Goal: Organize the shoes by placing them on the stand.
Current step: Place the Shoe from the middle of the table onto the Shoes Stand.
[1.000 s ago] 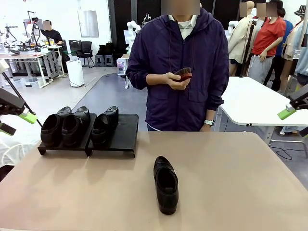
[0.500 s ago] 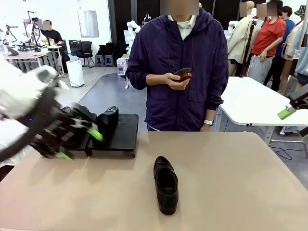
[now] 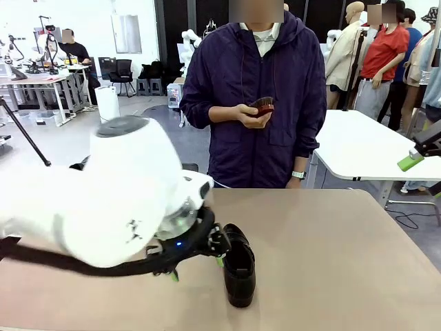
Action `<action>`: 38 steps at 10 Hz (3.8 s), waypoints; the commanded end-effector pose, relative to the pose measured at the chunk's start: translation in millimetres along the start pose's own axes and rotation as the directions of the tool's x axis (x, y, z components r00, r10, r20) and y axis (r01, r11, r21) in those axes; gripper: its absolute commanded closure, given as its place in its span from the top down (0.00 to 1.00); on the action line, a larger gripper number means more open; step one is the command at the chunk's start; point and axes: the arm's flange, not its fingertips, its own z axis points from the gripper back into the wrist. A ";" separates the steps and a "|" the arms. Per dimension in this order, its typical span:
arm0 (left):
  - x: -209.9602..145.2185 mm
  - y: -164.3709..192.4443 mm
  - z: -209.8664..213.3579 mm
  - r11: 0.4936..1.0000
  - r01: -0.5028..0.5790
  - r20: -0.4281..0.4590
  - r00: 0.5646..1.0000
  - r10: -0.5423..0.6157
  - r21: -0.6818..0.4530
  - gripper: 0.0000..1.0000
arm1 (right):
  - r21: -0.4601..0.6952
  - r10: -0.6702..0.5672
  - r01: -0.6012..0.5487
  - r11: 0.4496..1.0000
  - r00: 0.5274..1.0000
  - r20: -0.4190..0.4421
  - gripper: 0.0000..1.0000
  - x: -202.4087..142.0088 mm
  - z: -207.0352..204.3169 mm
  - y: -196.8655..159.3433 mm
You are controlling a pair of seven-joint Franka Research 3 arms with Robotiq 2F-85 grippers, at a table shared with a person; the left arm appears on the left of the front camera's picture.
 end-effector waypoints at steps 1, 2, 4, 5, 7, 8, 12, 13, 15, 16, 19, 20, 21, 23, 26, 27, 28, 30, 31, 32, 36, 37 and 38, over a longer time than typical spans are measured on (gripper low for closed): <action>19.7 -28.5 -14.6 0.998 -0.013 0.046 0.999 0.010 0.069 1.00 | 0.006 -0.002 0.002 1.000 1.000 -0.005 1.00 1.4 2.9 3.1; 22.3 -37.0 -24.2 0.998 0.002 0.026 1.000 -0.003 0.055 1.00 | 0.006 -0.002 0.002 1.000 1.000 -0.005 1.00 1.4 2.9 3.1; 18.2 -17.5 -14.1 0.999 0.018 0.029 0.999 -0.019 0.039 1.00 | 0.006 -0.002 0.002 1.000 1.000 -0.005 1.00 1.4 2.9 3.1; 18.2 -17.5 -14.1 0.999 0.018 0.029 0.999 -0.019 0.039 1.00 | 0.006 -0.002 0.002 1.000 1.000 -0.005 1.00 1.4 2.9 3.1; 18.2 -17.5 -14.1 0.999 0.018 0.029 0.999 -0.019 0.039 1.00 | 0.006 -0.002 0.002 1.000 1.000 -0.005 1.00 1.4 2.9 3.1; 19.3 -22.4 -16.0 0.999 0.021 0.016 1.000 -0.022 0.042 1.00 | 0.006 -0.002 0.002 1.000 1.000 -0.005 1.00 1.4 2.9 3.1; 72.3 -40.2 -84.9 0.988 0.128 -0.163 0.980 -0.113 0.088 1.00 | 0.006 -0.002 0.002 1.000 1.000 -0.005 1.00 1.4 2.9 3.1; 77.0 -44.6 -96.3 0.983 0.172 -0.185 0.970 -0.157 0.066 1.00 | 0.006 -0.002 0.002 1.000 1.000 -0.005 1.00 1.4 2.9 3.1; 81.5 -48.6 -106.0 0.985 0.161 -0.156 0.976 -0.150 0.058 1.00 | 0.006 -0.002 0.002 1.000 1.000 -0.005 1.00 1.4 2.9 3.1; 84.3 -48.8 -108.3 0.986 0.157 -0.161 0.976 -0.145 0.063 1.00 | 0.006 -0.002 0.002 1.000 1.000 -0.005 1.00 1.4 2.9 3.1; 88.4 -50.3 -122.3 0.983 0.133 -0.174 0.978 -0.110 0.124 1.00 | 0.006 -0.002 0.002 1.000 1.000 -0.005 1.00 1.4 2.9 3.1; 87.8 -50.5 -122.0 0.983 0.128 -0.156 0.982 -0.106 0.135 1.00 | 0.006 -0.002 0.002 1.000 1.000 -0.005 1.00 1.4 2.9 3.1; 87.0 -50.3 -120.2 0.983 0.126 -0.133 0.985 -0.108 0.135 0.41 | 0.006 -0.002 0.002 1.000 1.000 -0.005 1.00 1.4 2.9 3.1; 86.6 -50.1 -120.6 0.981 0.132 -0.117 0.986 -0.116 0.145 0.00 | 0.006 -0.002 0.002 1.000 1.000 -0.005 1.00 1.4 2.9 3.1; 86.3 -51.6 -125.8 0.978 0.134 -0.093 0.988 -0.121 0.161 0.00 | 0.006 -0.002 0.002 1.000 1.000 -0.005 1.00 1.4 2.9 3.1; 85.7 -53.3 -129.1 0.979 0.144 -0.091 0.987 -0.132 0.147 0.00 | 0.006 -0.002 0.002 1.000 1.000 -0.005 1.00 1.4 2.9 3.1; 85.5 -55.1 -131.7 0.977 0.152 -0.096 0.986 -0.138 0.150 0.00 | 0.006 -0.002 0.002 1.000 1.000 -0.005 1.00 1.4 2.9 3.1; 86.5 -58.0 -134.4 0.975 0.165 -0.104 0.983 -0.150 0.147 0.00 | 0.006 -0.002 0.002 1.000 1.000 -0.005 1.00 1.4 2.9 3.1; 86.8 -59.5 -135.9 0.975 0.173 -0.109 0.981 -0.158 0.142 0.00 | 0.006 -0.002 0.002 1.000 1.000 -0.005 1.00 1.4 2.9 3.1; 87.6 -60.7 -136.5 0.975 0.182 -0.116 0.979 -0.167 0.131 0.00 | 0.006 -0.002 0.002 1.000 1.000 -0.005 1.00 1.4 2.9 3.1; 103.9 -67.4 -66.7 0.955 0.282 -0.042 0.959 -0.279 0.090 0.00 | 0.006 -0.002 0.002 1.000 1.000 -0.005 1.00 1.4 2.9 3.1; 106.8 -65.9 -33.6 0.936 0.338 -0.054 0.941 -0.334 0.098 0.00 | 0.006 -0.002 0.002 1.000 1.000 -0.005 1.00 1.4 2.9 3.1; 103.5 -60.0 -5.4 0.935 0.333 0.034 0.940 -0.339 0.120 0.00 | 0.006 -0.002 0.002 1.000 1.000 -0.005 1.00 1.4 2.9 3.1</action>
